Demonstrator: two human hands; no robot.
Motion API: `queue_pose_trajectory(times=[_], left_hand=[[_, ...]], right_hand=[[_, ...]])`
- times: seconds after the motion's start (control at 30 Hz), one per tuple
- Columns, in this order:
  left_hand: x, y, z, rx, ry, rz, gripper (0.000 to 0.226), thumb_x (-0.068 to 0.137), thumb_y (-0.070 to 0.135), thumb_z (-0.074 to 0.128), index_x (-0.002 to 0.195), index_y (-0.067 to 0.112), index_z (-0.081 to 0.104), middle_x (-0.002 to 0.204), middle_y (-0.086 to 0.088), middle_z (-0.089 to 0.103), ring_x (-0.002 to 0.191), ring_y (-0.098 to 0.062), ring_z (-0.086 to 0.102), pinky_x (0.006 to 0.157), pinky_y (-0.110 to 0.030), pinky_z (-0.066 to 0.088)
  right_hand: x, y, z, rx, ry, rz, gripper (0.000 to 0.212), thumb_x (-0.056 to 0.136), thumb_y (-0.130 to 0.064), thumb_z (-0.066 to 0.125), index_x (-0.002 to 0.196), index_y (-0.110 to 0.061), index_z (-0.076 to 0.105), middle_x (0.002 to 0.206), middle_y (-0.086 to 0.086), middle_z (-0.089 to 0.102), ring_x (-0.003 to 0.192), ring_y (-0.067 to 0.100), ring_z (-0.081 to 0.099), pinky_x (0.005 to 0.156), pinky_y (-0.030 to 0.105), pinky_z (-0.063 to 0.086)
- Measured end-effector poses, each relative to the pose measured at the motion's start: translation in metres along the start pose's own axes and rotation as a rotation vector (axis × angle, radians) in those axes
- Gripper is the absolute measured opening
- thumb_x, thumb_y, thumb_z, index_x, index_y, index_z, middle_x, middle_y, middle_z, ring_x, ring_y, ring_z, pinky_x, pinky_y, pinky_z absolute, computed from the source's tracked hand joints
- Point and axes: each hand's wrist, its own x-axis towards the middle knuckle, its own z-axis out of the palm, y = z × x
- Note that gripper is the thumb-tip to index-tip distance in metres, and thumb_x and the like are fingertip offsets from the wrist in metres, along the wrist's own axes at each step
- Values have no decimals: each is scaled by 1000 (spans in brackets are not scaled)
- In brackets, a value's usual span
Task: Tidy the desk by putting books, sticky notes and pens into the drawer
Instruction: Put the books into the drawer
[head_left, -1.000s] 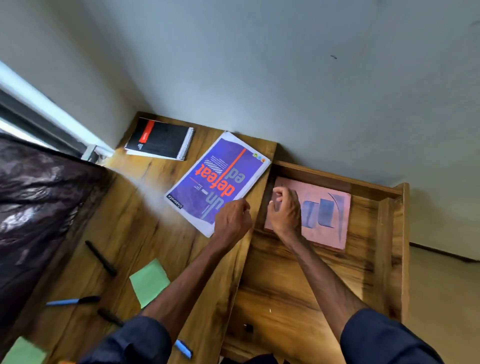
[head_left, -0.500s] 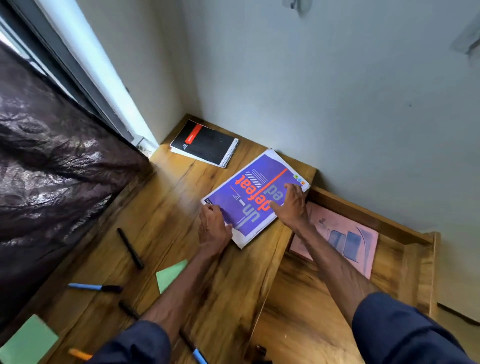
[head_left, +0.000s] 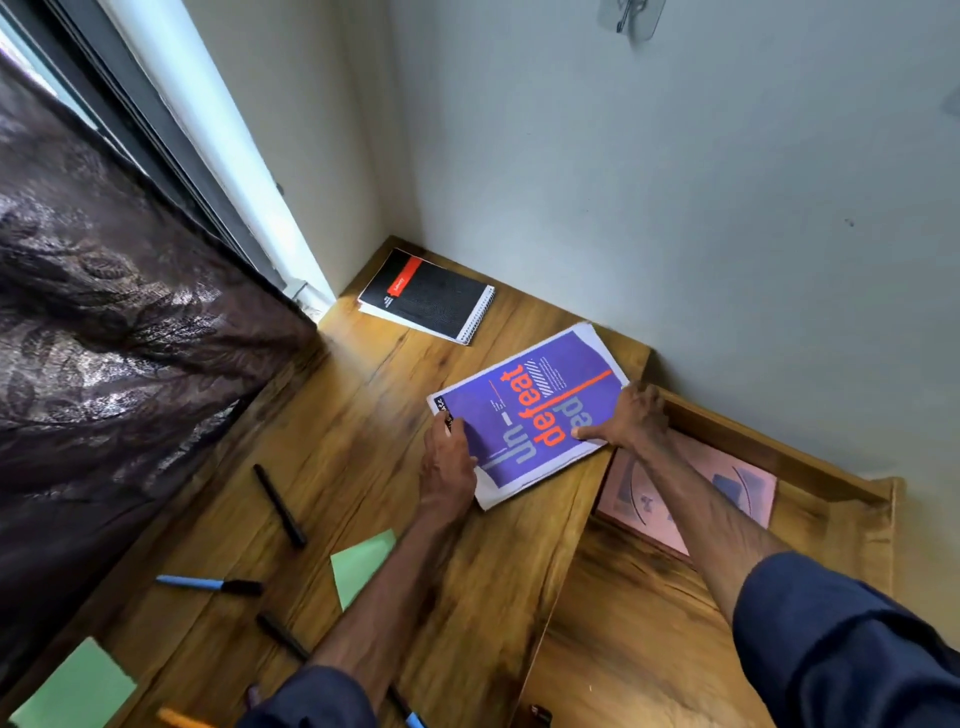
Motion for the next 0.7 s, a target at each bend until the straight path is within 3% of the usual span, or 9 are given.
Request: queue_pose_trajectory(times=[0.17, 0.27, 0.37, 0.47, 0.57, 0.7], left_hand=[[10, 3, -6, 95, -52, 81, 59, 85, -1, 60, 141, 11, 49, 159, -8, 33, 139, -31, 38, 110, -39, 43], [15, 5, -11, 116, -107, 126, 63, 83, -2, 61, 144, 12, 48, 160, -6, 33, 141, -29, 37, 110, -37, 42], [17, 5, -16, 122, -165, 162, 67, 82, -1, 66, 145, 12, 48, 160, -7, 32, 141, -30, 36, 111, -37, 41], [14, 4, -21, 157, -206, 222, 64, 84, 0, 65, 144, 14, 49, 161, -7, 31, 140, -30, 38, 109, -39, 44], [7, 5, -24, 166, -227, 242, 60, 87, 1, 66, 143, 15, 51, 162, -5, 31, 141, -28, 37, 105, -38, 48], [-6, 12, -20, -20, -139, 208, 45, 88, 0, 62, 132, 8, 61, 153, -12, 44, 138, -30, 45, 104, -36, 46]], right_hand=[[-27, 47, 24, 160, -81, 162, 132, 40, -71, 91, 143, -5, 40, 144, 19, 46, 135, 38, 45, 106, 45, 47], [-39, 78, 46, 567, -147, 92, 94, 50, -50, 98, 127, -12, 58, 128, 11, 67, 112, 28, 66, 95, 44, 57], [-46, 100, 53, 840, -226, 115, 59, 67, -30, 93, 115, -7, 68, 114, 12, 75, 91, 23, 73, 83, 42, 63], [-51, 117, 45, 1042, -351, 178, 51, 84, -28, 81, 127, -7, 62, 109, 13, 76, 91, 31, 75, 82, 48, 63], [-56, 127, 38, 1144, -396, 54, 48, 88, -19, 77, 131, -19, 57, 115, 10, 75, 99, 32, 76, 80, 53, 62], [-72, 129, 31, 1252, -323, -26, 50, 84, -20, 80, 129, -28, 58, 112, 4, 77, 91, 27, 78, 64, 43, 64]])
